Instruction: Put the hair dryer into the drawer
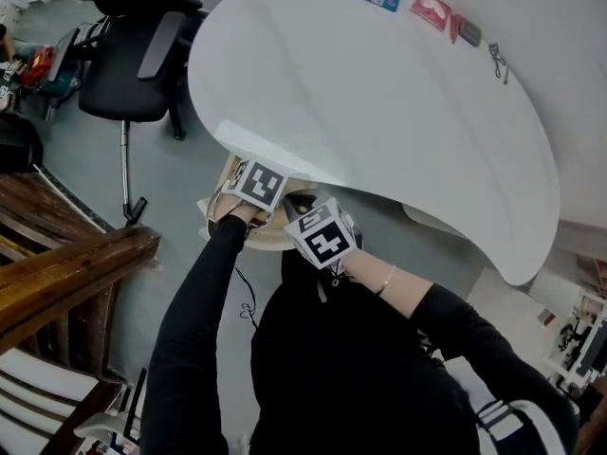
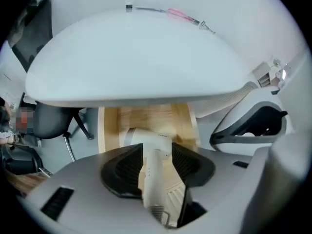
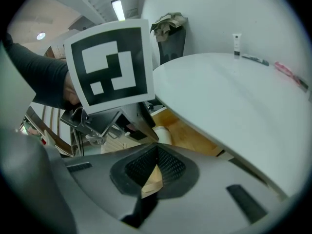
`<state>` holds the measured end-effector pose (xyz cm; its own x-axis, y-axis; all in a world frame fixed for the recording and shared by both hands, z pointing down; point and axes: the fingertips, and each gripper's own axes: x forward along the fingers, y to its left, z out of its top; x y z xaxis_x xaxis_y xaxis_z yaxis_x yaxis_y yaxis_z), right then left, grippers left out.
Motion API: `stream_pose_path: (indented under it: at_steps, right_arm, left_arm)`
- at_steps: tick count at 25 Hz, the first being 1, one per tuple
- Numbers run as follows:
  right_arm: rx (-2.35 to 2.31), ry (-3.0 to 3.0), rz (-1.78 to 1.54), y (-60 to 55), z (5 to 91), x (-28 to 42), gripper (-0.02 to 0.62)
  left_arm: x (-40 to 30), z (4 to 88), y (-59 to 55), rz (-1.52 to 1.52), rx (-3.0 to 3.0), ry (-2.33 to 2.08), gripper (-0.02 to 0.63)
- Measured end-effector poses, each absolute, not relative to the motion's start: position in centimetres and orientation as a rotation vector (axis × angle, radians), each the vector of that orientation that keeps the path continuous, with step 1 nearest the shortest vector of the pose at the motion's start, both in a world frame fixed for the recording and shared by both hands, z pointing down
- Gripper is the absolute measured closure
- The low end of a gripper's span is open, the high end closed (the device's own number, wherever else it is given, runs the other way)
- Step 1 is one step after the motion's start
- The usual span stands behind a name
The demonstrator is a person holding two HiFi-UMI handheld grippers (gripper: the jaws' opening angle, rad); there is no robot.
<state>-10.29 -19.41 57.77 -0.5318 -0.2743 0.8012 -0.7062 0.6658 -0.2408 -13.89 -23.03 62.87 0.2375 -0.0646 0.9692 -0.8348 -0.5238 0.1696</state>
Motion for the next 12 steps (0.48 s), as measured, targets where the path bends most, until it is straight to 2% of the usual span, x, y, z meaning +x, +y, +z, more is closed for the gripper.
stream_pose_path:
  at_steps: [4,12]
  right_arm:
    - [0.76,-2.138,0.703,-19.3,57.3,-10.3,0.595]
    - [0.807,-2.198,0.657,-19.9,55.4,-9.9,0.595]
  left_arm:
    - [-13.7,60.4,-24.1,1.221,1.872,-0.909,0.414]
    - [-14.7,56.6,-22.9,0.978,1.889,-1.033,0.516]
